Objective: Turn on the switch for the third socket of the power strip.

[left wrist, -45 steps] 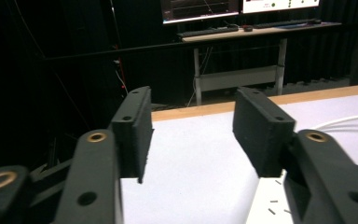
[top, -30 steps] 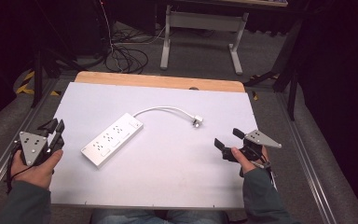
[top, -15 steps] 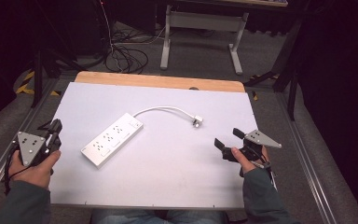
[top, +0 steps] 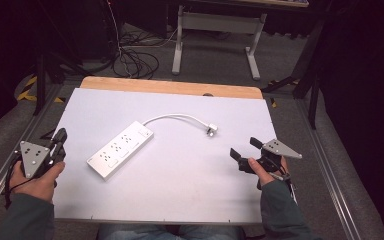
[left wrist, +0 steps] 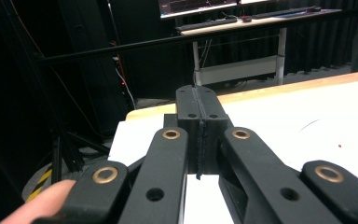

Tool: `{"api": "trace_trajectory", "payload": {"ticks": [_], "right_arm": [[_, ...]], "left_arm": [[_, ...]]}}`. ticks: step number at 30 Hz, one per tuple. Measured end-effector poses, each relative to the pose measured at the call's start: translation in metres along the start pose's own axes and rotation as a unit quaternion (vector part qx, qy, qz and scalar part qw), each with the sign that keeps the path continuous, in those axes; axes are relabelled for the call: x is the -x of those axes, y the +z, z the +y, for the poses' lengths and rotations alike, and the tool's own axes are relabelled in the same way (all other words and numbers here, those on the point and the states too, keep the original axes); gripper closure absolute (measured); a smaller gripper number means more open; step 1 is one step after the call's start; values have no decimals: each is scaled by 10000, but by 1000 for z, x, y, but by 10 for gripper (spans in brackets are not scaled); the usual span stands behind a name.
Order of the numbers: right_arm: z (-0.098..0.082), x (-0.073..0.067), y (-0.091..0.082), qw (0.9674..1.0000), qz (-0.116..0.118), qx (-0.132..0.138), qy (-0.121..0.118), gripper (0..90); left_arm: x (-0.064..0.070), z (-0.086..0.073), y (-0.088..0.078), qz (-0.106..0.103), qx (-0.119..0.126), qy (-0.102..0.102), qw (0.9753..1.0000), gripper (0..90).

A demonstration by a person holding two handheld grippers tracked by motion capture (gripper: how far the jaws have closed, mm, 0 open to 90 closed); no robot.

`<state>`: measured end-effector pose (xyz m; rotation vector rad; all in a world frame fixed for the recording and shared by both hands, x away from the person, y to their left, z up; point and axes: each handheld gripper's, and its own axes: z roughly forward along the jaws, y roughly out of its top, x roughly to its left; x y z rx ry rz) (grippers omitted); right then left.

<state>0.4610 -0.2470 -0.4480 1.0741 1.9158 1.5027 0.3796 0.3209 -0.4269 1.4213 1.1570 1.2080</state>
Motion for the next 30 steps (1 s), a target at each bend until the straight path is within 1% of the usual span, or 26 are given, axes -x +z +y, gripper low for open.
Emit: {"api": "trace_trajectory", "payload": {"ticks": [6, 7, 11, 12, 13, 15, 16, 22, 30], "right_arm": [[0, 0, 0, 10000, -6, -24, 4, 79], [0, 0, 1, 10000, -6, -25, -1, 78], [0, -1, 0, 10000, -2, -26, -3, 78], [0, 0, 0, 10000, -2, -23, -3, 78], [0, 0, 0, 10000, -3, -25, -3, 79], [-1, 0, 0, 10000, -2, -22, 1, 78], [-1, 0, 0, 10000, -2, -24, 4, 79], [-1, 0, 1, 10000, -4, -51, 9, 78], [-1, 0, 0, 10000, -9, -39, -12, 81]], "left_arm": [[1, 0, 1, -62, -35, -22, 10000, 898], [2, 0, 2, -107, -63, -14, 9999, 898], [3, 0, 3, -165, -100, 21, 9998, 898], [4, -1, 4, -208, -126, 42, 9997, 898], [5, -1, 5, -244, -143, 20, 9996, 898], [6, -1, 6, -269, -152, 27, 9995, 898], [7, -1, 7, -312, -167, 60, 9994, 898], [11, -1, 9, -457, -209, 49, 9987, 898], [17, -2, 14, -698, -318, 88, 9970, 898]]}}
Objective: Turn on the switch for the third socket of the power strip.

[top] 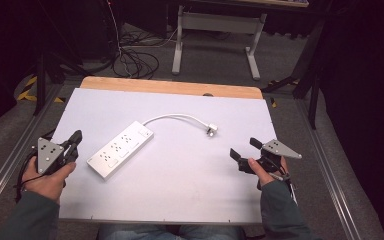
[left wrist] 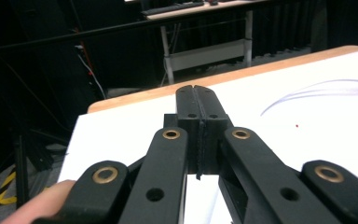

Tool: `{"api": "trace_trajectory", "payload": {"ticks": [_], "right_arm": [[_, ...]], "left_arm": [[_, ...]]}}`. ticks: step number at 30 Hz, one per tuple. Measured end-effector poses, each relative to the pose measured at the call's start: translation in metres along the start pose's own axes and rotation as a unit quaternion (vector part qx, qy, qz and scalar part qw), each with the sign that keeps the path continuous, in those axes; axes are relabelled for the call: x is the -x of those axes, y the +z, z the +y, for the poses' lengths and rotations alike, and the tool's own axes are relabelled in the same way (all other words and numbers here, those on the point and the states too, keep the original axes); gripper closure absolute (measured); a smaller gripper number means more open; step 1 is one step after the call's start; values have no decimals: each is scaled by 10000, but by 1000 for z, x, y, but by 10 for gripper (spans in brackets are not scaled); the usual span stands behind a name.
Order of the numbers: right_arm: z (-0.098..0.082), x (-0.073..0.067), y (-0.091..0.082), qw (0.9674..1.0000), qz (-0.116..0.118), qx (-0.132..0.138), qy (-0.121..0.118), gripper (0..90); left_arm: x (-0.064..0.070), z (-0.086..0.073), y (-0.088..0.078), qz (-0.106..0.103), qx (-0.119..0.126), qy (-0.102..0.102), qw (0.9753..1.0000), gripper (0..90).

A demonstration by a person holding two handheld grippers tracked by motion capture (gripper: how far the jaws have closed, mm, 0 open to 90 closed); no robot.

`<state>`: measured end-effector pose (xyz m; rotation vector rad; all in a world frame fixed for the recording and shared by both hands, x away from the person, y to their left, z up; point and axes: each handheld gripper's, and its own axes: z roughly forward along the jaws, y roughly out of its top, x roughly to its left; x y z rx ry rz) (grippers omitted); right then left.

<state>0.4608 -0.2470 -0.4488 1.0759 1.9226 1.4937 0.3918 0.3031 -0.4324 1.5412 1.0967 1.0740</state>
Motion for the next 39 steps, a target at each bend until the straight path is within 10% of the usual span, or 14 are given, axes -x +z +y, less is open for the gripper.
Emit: {"api": "trace_trajectory", "payload": {"ticks": [39], "right_arm": [[-1, -1, 3, 9999, 17, -83, -74, 81]], "left_arm": [[17, -4, 25, -511, -525, 211, 9971, 899]]}}
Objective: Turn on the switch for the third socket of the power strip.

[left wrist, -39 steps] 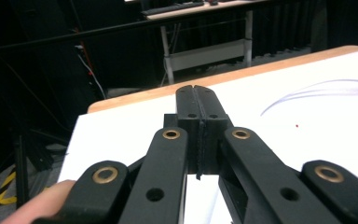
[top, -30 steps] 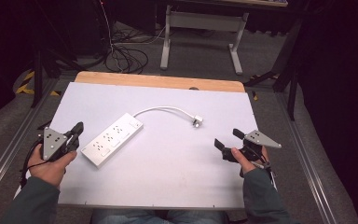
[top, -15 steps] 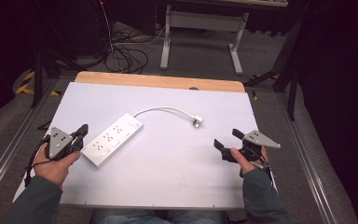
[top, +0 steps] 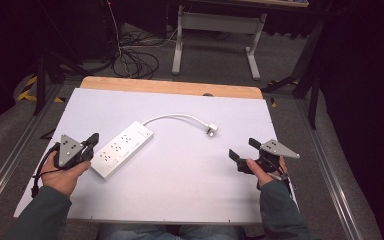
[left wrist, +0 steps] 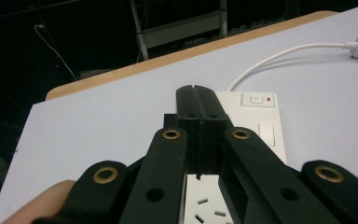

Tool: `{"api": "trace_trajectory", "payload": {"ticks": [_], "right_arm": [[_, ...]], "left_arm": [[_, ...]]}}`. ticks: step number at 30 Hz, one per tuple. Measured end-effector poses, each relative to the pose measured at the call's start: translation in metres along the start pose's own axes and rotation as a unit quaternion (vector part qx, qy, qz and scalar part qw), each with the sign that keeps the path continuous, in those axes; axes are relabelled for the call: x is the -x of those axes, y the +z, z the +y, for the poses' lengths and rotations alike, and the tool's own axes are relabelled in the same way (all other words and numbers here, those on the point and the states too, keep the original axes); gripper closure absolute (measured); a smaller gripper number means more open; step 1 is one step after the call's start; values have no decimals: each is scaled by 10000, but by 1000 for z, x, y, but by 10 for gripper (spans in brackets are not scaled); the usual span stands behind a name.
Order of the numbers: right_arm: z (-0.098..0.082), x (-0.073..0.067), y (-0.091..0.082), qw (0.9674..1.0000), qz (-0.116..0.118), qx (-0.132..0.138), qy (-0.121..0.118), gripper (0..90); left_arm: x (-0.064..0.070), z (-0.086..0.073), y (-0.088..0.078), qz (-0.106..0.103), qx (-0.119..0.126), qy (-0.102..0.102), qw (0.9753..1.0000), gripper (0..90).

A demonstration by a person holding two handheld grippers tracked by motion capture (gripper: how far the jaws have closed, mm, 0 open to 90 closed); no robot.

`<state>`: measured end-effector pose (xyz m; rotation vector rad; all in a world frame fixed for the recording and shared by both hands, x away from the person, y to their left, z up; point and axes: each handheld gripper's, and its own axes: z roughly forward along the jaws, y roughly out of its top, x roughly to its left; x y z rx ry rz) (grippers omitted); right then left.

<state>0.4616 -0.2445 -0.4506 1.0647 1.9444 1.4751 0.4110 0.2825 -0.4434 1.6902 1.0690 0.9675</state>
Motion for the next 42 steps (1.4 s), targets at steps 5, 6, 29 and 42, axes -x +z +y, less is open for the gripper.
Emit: {"api": "trace_trajectory", "payload": {"ticks": [5, 6, 29, 42], "right_arm": [[0, 0, 0, 10000, 1, -3, 7, 81], [0, 0, 0, 10000, 2, -5, 4, 81], [0, 0, 0, 10000, 5, -1, -14, 81], [0, 0, 1, 10000, 8, -17, -17, 81]], "left_arm": [[1, 0, 1, -49, -46, 32, 10000, 899], [2, 0, 1, -55, -59, 44, 10000, 899], [10, -2, 13, -344, -444, 325, 9979, 899], [11, -5, 16, -454, -716, 342, 9958, 899]]}}
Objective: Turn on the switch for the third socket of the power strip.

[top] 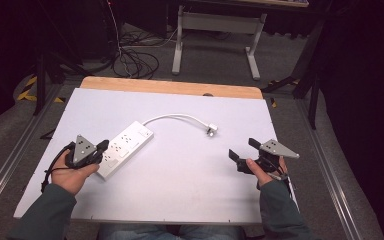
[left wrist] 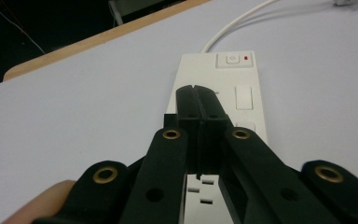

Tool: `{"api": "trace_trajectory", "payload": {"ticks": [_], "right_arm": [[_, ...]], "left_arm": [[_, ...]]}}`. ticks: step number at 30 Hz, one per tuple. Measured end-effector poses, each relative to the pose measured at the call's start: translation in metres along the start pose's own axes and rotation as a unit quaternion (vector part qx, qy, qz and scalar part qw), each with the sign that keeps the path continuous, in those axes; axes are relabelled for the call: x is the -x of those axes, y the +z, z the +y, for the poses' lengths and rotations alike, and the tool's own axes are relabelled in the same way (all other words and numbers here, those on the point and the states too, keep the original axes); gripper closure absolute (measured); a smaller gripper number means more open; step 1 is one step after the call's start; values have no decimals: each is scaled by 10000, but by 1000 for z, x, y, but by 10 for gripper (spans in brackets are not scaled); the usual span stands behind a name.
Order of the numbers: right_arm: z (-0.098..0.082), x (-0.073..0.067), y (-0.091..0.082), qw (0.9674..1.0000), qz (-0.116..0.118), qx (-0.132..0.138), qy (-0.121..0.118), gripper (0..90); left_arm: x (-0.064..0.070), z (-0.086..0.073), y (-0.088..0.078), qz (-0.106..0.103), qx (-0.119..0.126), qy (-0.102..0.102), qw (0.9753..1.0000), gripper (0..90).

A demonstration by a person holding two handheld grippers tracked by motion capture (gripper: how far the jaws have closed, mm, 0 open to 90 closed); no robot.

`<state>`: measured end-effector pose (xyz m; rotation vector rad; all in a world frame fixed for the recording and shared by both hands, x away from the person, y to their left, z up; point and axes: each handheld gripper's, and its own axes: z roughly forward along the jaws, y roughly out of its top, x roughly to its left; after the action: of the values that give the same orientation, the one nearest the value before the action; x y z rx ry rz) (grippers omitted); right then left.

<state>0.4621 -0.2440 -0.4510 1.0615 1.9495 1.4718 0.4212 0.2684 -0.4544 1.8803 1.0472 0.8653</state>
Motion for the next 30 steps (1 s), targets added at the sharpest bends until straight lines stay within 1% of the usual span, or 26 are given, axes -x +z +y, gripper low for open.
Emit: {"api": "trace_trajectory", "payload": {"ticks": [2, 3, 4, 5, 9, 12, 15, 19, 20, 25, 28, 30], "right_arm": [[0, 0, 0, 10000, 1, 1, 1, 81], [0, 0, 0, 10000, 2, 1, 3, 81], [0, 0, 0, 10000, 2, 2, 3, 81], [0, 0, 0, 10000, 0, 1, 4, 81], [0, 0, 0, 10000, 2, 2, 2, 81], [0, 0, 0, 10000, 2, 1, 2, 81], [0, 0, 0, 10000, 0, 1, 2, 81], [0, 0, 0, 10000, -2, 3, 2, 81], [0, 0, 0, 10000, -4, 1, 0, 81], [0, 0, -1, 10000, -5, -2, -1, 81], [0, 0, 0, 10000, -4, -1, -1, 81], [0, 0, 0, 10000, -5, -2, -1, 81]], "left_arm": [[1, -1, 1, -51, -59, 2, 10000, 899], [1, -1, 2, -70, -120, 44, 9999, 899], [2, -1, 2, -106, -159, 25, 9998, 899], [2, -1, 2, -106, -159, 25, 9998, 899], [3, -2, 4, -191, -285, 60, 9994, 899], [4, -3, 5, -245, -322, 66, 9992, 899], [4, -3, 5, -237, -352, 102, 9990, 899], [4, -3, 6, -292, -420, 117, 9986, 899], [5, -4, 6, -308, -431, 91, 9986, 899], [6, -3, 7, -360, -475, 151, 9981, 899], [6, -4, 7, -375, -507, 128, 9979, 899], [6, -4, 7, -396, -545, 155, 9976, 899]]}}
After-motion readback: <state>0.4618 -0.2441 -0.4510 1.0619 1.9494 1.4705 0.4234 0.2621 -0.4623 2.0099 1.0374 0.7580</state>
